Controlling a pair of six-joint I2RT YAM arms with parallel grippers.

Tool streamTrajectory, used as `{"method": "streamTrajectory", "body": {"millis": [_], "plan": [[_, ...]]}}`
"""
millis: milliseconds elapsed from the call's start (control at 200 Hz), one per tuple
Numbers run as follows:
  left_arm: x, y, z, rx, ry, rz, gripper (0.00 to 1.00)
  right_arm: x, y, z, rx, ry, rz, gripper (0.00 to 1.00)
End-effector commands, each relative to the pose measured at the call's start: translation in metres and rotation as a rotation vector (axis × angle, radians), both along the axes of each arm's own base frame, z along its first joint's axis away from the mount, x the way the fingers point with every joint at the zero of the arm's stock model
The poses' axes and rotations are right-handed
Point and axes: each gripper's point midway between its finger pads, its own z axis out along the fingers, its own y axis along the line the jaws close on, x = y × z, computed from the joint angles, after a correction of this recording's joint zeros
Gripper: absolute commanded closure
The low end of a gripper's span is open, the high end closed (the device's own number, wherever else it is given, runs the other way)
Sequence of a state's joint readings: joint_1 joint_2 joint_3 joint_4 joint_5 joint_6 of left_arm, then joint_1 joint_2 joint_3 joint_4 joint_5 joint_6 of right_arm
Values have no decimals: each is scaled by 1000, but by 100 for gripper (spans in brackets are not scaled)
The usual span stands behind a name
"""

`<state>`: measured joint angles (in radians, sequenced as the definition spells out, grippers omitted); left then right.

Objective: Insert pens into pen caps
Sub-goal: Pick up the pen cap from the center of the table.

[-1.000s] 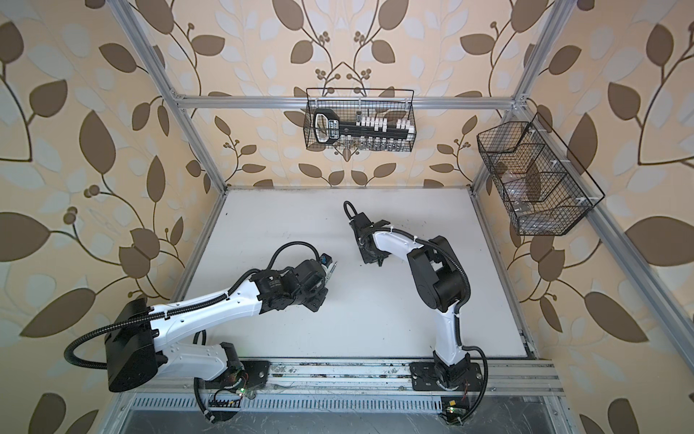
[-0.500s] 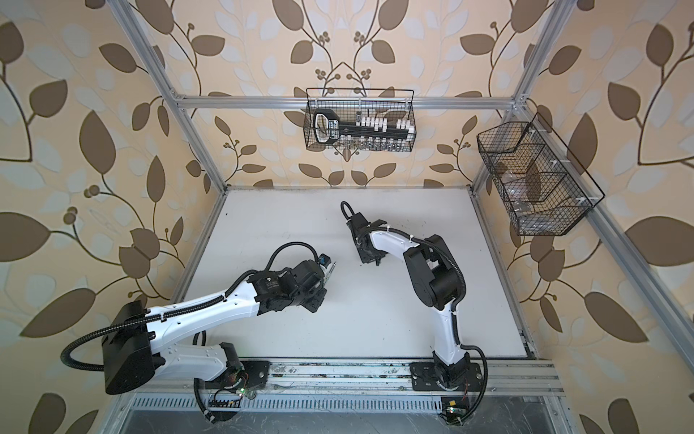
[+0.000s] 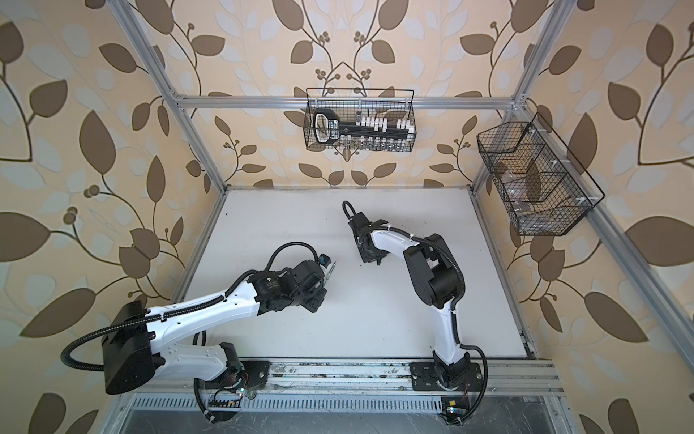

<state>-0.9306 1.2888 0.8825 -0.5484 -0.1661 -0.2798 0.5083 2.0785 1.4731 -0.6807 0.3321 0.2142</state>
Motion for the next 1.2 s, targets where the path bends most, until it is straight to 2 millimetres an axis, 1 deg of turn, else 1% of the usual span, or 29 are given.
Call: {"method": "streamTrajectory", "body": {"millis": [0, 155, 235, 325, 450, 715, 850, 900, 1005, 1050, 1075, 1120, 1135, 1145, 1195], "plan": [[2, -2, 7, -8, -25, 3, 95, -6, -5, -15, 2, 50, 9, 74], [3, -2, 7, -8, -30, 5, 95, -8, -5, -16, 2, 57, 20, 76], [4, -2, 9, -10, -36, 5, 95, -7, -5, -10, 3, 45, 23, 78], [5, -3, 10, -12, -40, 5, 95, -6, -4, 1, 17, 22, 24, 81], [4, -4, 10, -17, -38, 1, 95, -8, -2, 9, 33, 9, 31, 84], [3, -3, 8, -21, -38, 5, 95, -17, -1, 7, 14, 21, 46, 87], [3, -2, 9, -26, -44, 6, 95, -17, 0, 8, 19, 13, 50, 89], [4, -1, 10, -28, -50, 7, 95, -17, 2, 11, 34, 1, 52, 90], [5, -5, 15, -49, -69, -6, 95, -15, 10, 27, 144, -40, 59, 92], [7, -6, 18, -58, -80, -10, 96, -15, 16, 38, 211, -69, 71, 93], [8, -7, 20, -63, -87, -12, 98, -16, 19, 43, 248, -83, 75, 93], [9, -8, 23, -70, -103, -14, 100, -16, 24, 58, 329, -120, 85, 95], [10, -9, 24, -75, -105, -14, 100, -14, 26, 66, 360, -141, 91, 96], [10, -9, 25, -76, -110, -15, 100, -18, 26, 64, 374, -136, 92, 96], [11, -10, 27, -84, -122, -20, 100, -23, 29, 76, 467, -166, 103, 96]]}}
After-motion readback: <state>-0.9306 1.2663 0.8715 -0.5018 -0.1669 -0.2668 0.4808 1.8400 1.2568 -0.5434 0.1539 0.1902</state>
